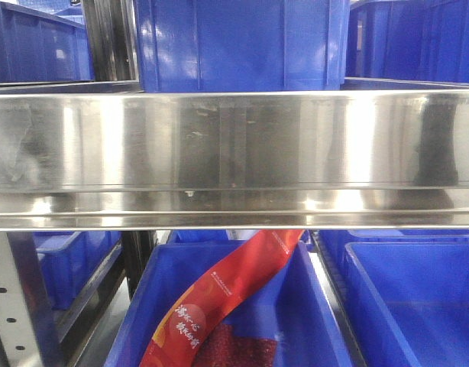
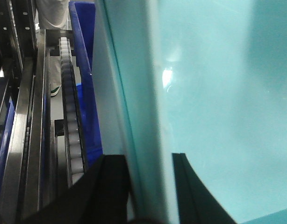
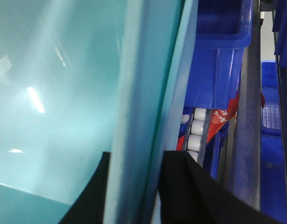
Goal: Move two blue bins to right shelf middle
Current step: 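Lower the cyan bin onto the upper shelf rollers with both grippers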
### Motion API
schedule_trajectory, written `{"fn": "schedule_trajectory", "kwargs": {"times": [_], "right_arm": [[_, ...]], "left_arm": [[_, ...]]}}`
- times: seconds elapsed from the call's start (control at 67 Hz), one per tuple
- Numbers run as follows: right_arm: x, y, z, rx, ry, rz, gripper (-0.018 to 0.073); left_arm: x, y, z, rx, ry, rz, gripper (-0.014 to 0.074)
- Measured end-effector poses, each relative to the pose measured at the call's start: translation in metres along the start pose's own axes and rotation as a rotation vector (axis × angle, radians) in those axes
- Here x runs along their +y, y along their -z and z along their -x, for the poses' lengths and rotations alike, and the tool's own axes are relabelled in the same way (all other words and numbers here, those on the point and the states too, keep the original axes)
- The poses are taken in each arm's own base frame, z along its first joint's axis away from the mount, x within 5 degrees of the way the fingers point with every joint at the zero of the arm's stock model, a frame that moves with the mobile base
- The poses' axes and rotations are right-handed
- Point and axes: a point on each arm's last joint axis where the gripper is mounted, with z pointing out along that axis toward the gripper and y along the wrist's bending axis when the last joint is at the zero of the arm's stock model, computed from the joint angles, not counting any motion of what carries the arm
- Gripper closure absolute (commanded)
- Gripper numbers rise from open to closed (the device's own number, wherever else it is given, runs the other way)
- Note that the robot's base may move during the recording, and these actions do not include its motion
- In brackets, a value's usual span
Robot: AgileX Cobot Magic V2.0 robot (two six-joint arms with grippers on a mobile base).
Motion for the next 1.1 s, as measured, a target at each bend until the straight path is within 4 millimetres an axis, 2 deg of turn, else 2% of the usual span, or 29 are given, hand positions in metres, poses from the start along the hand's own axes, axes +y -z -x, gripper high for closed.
{"fn": "schedule_trajectory", "kwargs": {"times": [0.164, 0.299, 0.642, 0.821, 0.896, 0.956, 1.105], "right_arm": [[0.000, 0.000, -0.002, 0.021, -0.001, -0.001, 0.0711], [-0.003, -0.007, -0.013, 0.112, -0.007, -0.015, 0.0711], [-0.025, -0.060, -0.074, 0.311, -0.049, -0.073, 0.0711], [-0.030, -0.069, -0.083, 0.316, -0.049, -0.091, 0.0702], [-0.031, -0.070, -0.083, 0.310, -0.046, -0.098, 0.0643], [-0.032, -0.070, -0.082, 0.303, -0.040, -0.103, 0.0556], [-0.033, -0.071, -0.080, 0.280, -0.020, -0.115, 0.0202]], "left_arm": [[0.000, 0.000, -0.003, 0.030, -0.002, 0.003, 0.0707], [0.002, -0.004, -0.014, 0.118, 0.007, 0.011, 0.0707], [0.015, -0.066, -0.075, 0.395, 0.040, 0.045, 0.0707], [0.018, -0.083, -0.089, 0.457, 0.049, 0.052, 0.0702], [0.018, -0.086, -0.090, 0.464, 0.051, 0.050, 0.0658], [0.019, -0.089, -0.091, 0.467, 0.050, 0.049, 0.0594], [0.019, -0.091, -0.091, 0.454, 0.032, 0.044, 0.0330]]}}
